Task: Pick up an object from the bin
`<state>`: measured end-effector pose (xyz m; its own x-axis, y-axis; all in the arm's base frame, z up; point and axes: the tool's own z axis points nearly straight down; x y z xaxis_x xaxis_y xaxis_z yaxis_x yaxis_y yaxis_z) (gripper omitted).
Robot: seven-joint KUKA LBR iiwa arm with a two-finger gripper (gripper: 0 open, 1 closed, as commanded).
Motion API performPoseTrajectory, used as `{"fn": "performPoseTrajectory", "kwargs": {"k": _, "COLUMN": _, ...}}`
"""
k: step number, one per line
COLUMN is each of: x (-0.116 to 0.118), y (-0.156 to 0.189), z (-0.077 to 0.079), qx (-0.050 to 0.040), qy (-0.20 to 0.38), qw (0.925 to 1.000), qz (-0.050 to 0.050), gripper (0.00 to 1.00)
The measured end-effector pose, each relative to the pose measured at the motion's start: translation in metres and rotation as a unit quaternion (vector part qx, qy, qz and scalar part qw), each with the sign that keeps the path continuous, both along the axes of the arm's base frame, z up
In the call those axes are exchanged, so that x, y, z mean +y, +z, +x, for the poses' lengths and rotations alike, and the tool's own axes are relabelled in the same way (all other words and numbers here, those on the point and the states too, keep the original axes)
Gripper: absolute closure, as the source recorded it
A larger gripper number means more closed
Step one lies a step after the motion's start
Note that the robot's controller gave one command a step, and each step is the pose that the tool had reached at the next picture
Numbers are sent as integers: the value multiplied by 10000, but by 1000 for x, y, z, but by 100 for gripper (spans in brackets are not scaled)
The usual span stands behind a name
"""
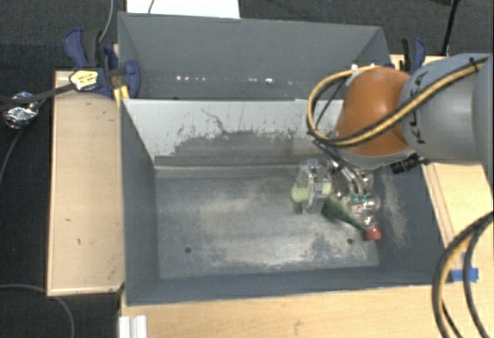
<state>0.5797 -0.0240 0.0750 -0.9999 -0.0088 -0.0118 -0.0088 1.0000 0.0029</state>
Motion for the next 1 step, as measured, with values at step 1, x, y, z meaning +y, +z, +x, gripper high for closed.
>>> {"fn": "performPoseTrajectory", "kwargs": {"k": 1, "x": -9, "y": 107, "z": 12, "qx": -15, "qy": -17, "qw": 10000, "qz": 1, "gripper": 100}}
